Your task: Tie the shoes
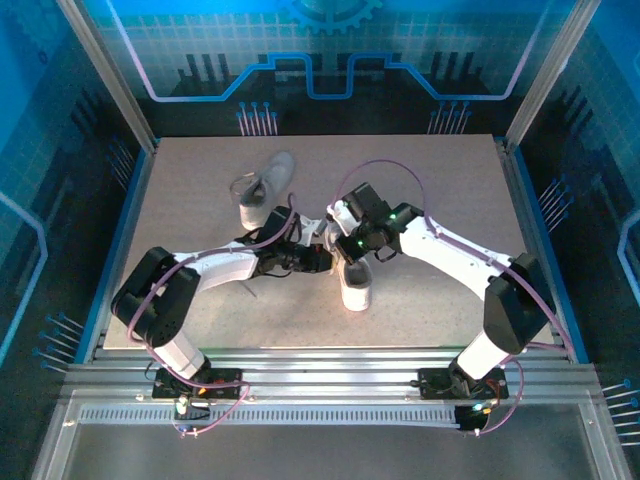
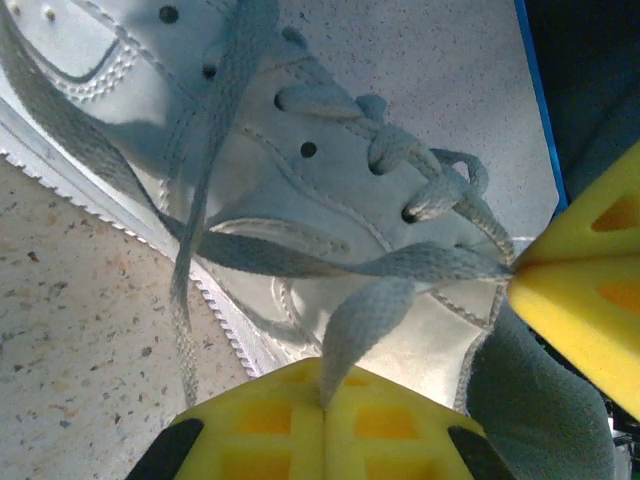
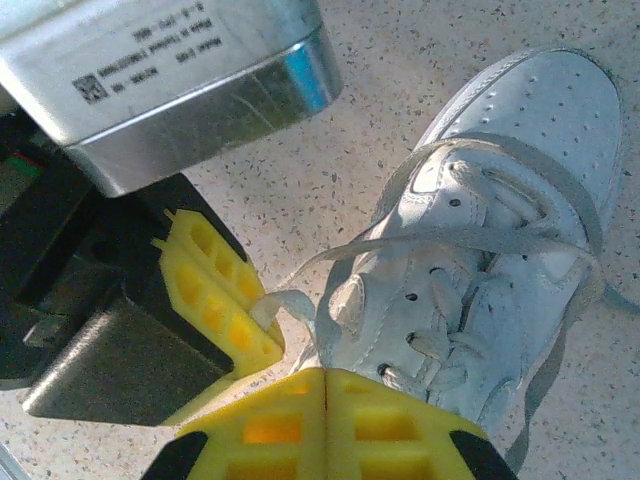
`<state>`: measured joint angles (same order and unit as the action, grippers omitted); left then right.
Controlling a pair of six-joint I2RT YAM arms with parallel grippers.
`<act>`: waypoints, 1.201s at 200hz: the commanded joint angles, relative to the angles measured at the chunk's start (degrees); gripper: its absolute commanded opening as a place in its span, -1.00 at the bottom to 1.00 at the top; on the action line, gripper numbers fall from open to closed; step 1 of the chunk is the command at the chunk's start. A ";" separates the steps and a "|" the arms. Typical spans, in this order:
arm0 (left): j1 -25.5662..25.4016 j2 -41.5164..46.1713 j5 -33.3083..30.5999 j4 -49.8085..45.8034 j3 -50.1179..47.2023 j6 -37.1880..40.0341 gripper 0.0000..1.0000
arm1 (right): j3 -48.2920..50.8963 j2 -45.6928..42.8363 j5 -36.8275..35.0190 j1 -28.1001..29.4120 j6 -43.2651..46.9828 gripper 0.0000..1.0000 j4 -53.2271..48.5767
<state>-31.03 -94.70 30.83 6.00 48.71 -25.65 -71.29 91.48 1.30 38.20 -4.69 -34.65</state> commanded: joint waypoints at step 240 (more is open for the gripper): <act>-2.56 -7.83 8.36 -6.74 9.83 12.29 -1.00 | 8.04 -4.32 11.49 -9.96 -18.41 -0.22 5.82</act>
<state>-33.17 -101.62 35.66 -0.19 57.49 -16.47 -63.96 84.86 9.98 28.84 -20.47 -28.88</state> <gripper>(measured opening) 0.050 0.386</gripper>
